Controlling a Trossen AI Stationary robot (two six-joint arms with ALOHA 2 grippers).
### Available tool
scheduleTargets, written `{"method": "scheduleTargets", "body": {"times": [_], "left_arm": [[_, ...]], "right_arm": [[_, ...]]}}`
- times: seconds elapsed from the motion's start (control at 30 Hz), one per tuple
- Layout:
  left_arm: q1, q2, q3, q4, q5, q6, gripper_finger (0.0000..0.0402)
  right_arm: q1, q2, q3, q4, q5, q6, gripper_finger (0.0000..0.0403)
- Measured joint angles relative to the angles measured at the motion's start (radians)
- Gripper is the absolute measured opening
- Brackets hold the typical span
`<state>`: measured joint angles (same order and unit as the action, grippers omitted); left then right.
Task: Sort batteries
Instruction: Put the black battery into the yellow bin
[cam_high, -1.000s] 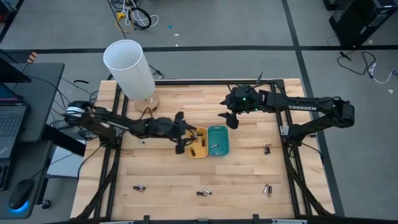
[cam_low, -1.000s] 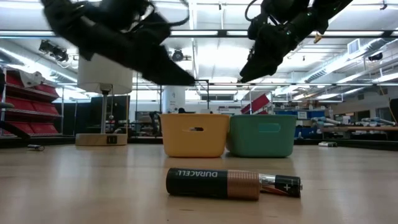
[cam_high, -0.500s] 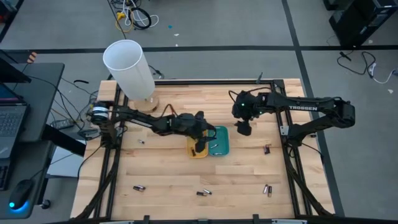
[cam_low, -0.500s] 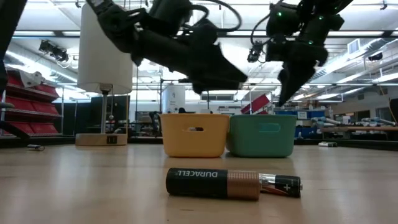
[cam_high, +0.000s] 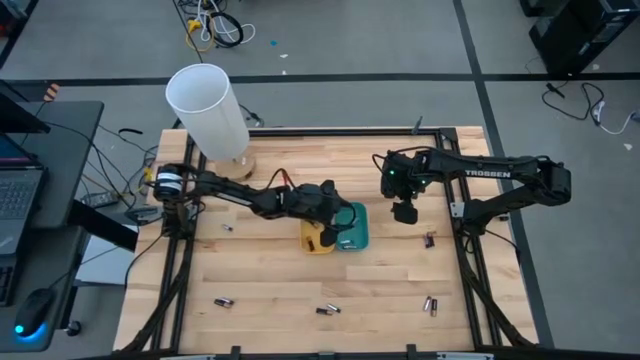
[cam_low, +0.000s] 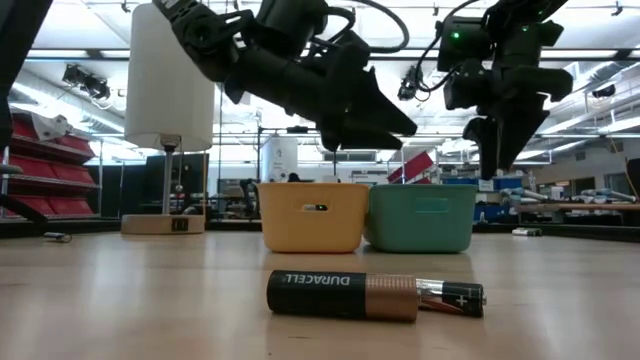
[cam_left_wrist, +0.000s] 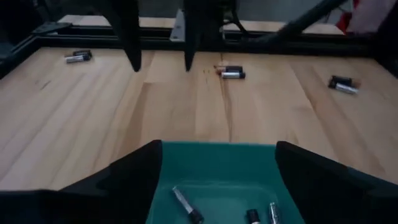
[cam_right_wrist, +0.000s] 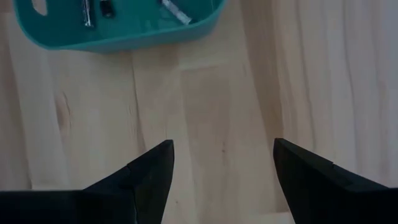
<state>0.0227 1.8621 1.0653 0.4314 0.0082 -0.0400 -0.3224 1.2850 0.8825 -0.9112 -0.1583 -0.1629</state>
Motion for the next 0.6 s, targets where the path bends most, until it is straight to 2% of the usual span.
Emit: {"method": "scheduleTargets", "body": {"times": [0.27, 0.5, 0.6], "left_arm": [[0.004, -0.069, 0.029, 0.066, -0.105, -0.100, 0.0334], [0.003, -0.091, 0.098, 0.083, -0.142, -0.071, 0.0334], [0.004, -0.092, 0.117, 0.083, -0.145, -0.069, 0.0334]], "right_arm": [[-0.007, 0.000, 0.000, -0.032, 0.002, 0.003, 0.0260], [-0.004, -0.003, -0.018, -0.146, 0.000, -0.012, 0.0267], [-0.002, -0.025, -0.063, -0.167, -0.055, 0.007, 0.0270]]}}
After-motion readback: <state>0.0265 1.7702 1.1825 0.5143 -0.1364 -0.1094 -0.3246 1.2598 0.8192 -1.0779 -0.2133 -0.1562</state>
